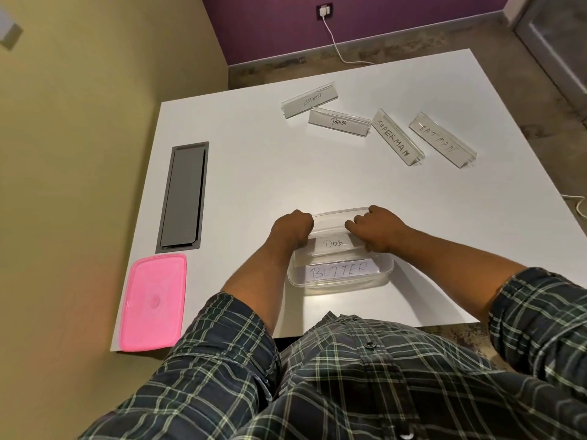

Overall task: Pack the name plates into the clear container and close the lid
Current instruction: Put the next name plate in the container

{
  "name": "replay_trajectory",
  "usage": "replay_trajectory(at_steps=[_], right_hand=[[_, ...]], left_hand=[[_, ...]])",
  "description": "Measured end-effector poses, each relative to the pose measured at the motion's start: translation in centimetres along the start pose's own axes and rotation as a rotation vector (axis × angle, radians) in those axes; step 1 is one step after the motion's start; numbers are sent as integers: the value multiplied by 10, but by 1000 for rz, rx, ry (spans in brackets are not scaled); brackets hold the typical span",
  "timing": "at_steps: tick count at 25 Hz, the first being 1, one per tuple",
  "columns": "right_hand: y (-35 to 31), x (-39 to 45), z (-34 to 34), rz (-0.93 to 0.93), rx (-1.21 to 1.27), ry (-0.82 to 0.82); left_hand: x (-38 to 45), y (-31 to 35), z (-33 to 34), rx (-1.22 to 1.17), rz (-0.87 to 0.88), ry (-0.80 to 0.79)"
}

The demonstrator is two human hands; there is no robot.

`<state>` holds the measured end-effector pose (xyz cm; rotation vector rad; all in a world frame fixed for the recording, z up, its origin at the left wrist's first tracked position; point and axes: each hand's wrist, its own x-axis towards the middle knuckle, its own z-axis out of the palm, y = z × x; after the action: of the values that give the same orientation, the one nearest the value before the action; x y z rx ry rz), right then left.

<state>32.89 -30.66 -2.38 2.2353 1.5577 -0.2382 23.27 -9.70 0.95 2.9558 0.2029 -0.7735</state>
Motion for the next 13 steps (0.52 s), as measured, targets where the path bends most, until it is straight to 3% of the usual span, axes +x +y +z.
replay_trajectory(at_steps=[13], right_hand=[[-3,9,20,-14,-41,-13]], left_hand=[[3,-3,8,76,14,11]])
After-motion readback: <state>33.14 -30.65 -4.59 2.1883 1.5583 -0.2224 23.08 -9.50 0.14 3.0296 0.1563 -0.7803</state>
